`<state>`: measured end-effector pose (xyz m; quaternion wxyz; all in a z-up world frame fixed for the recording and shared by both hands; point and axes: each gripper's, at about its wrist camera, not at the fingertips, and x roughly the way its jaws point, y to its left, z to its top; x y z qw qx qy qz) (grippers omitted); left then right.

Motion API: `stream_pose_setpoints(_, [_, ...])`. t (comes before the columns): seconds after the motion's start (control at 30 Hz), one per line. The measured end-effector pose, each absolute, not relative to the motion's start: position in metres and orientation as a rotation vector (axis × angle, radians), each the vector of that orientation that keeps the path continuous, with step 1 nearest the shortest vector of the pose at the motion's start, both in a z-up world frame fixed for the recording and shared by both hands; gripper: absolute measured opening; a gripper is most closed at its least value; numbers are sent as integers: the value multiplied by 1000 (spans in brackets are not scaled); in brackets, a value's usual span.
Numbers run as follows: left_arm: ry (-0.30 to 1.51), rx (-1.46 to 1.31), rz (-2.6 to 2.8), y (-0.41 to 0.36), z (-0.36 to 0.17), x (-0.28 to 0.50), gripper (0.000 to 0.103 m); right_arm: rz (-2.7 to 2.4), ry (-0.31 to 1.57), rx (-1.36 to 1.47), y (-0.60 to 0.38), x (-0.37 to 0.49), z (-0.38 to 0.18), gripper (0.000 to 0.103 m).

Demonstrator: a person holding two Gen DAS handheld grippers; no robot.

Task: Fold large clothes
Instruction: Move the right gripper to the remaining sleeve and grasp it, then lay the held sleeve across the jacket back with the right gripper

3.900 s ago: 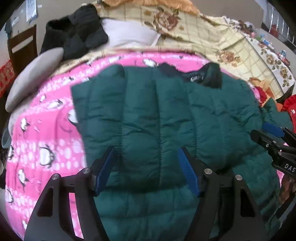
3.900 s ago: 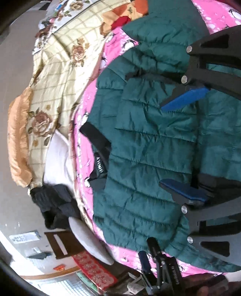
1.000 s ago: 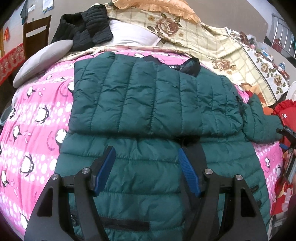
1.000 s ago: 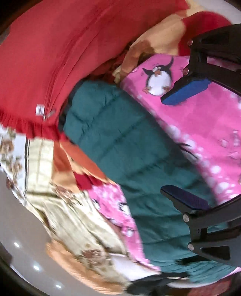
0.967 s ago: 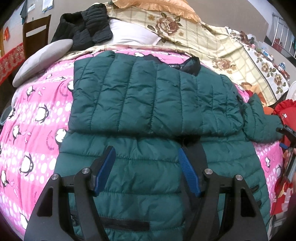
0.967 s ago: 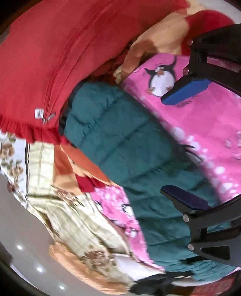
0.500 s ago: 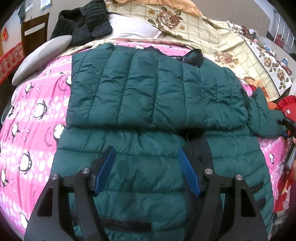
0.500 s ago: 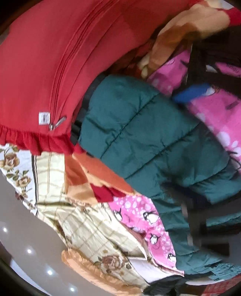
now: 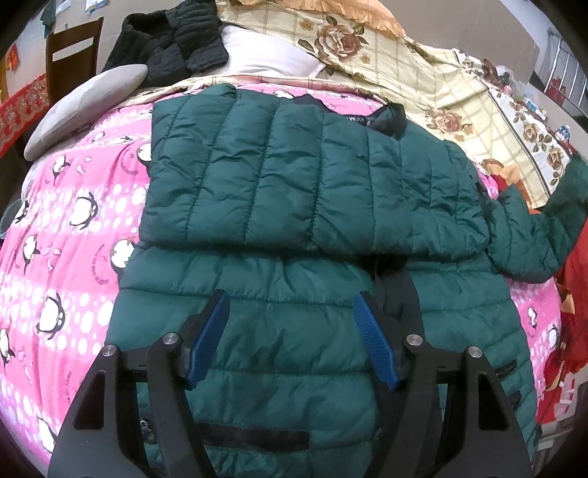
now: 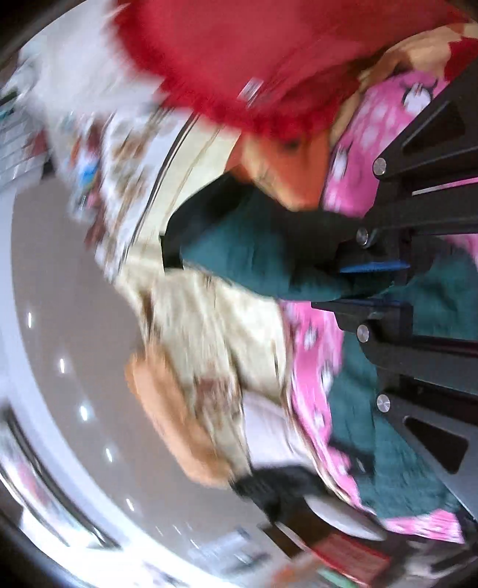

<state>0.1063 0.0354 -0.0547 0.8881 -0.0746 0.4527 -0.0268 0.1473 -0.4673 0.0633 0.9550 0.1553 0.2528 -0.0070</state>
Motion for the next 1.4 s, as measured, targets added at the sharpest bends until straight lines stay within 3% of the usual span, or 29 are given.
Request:
stream_pose_setpoints(0.13, [925, -162, -52, 44, -48, 103, 71, 132, 523, 227, -389, 158, 85, 10])
stream_pose_setpoints(0.33, [910, -167, -32, 58, -41, 99, 71, 307, 593, 189, -278, 185, 68, 9])
stream_pose_setpoints(0.53, [906, -183, -4, 77, -40, 98, 71, 488, 691, 151, -170, 198, 19, 9])
stream_pose_setpoints(0.67, [902, -205, 8, 87, -40, 99, 71, 572, 852, 102, -123, 210, -33, 10])
stream_pose_setpoints(0.7, [908, -211, 8, 89, -41, 101, 71, 581, 915, 73, -110, 213, -51, 13])
stream_pose_setpoints(0.73, [913, -214, 7, 89, -42, 102, 71, 586, 924, 64, -103, 212, -60, 33])
stream_pose_setpoints(0.77, [918, -220, 4, 90, -43, 104, 71, 609, 918, 69, -100, 208, -65, 65])
stream_pose_setpoints(0.83, [927, -239, -5, 93, -44, 107, 71, 656, 914, 93, -97, 203, -66, 100])
stream_pose_setpoints(1.07, [905, -278, -47, 86, -33, 116, 71, 620, 858, 18, -110, 170, -35, 101])
stream_pose_setpoints(1.4, [938, -217, -55, 50, -37, 171, 71, 526, 817, 98, -219, 121, 7, 101])
